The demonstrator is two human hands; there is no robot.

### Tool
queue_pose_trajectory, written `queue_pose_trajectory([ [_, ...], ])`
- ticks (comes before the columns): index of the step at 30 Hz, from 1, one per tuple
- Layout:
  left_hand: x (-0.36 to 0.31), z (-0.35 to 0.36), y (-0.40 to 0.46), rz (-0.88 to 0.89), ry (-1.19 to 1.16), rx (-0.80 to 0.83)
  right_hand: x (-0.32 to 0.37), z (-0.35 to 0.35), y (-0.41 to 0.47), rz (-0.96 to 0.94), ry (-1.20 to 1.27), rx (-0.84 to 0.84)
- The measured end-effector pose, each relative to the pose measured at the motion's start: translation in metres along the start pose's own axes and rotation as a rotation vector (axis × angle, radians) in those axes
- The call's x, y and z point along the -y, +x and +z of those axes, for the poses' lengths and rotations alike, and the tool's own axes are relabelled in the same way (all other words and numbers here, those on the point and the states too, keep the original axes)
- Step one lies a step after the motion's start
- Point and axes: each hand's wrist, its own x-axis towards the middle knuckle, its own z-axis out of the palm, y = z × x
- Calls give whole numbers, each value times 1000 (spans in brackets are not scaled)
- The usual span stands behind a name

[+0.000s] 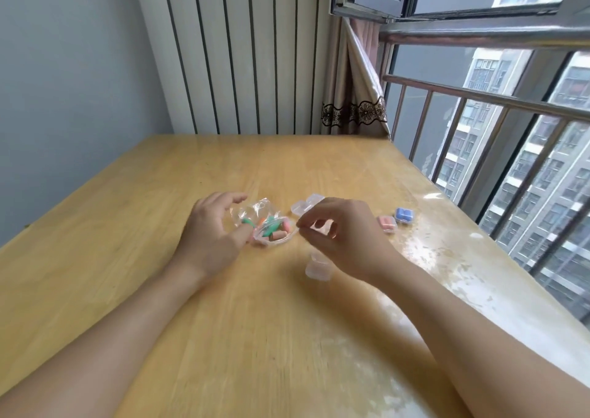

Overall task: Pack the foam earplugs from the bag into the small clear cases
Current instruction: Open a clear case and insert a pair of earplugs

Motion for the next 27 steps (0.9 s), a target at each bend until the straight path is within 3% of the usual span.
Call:
queue_pose_trajectory([
  [2,7,6,2,13,40,162,4,14,-2,-75,-107,82],
  [8,3,15,0,106,-15,274,3,30,10,-8,-289,87],
  [21,-1,13,-3,203,-119,344,-2,43,19,119,-323,131],
  [27,9,18,0,206,-96,351,1,45,19,82,-238,161],
])
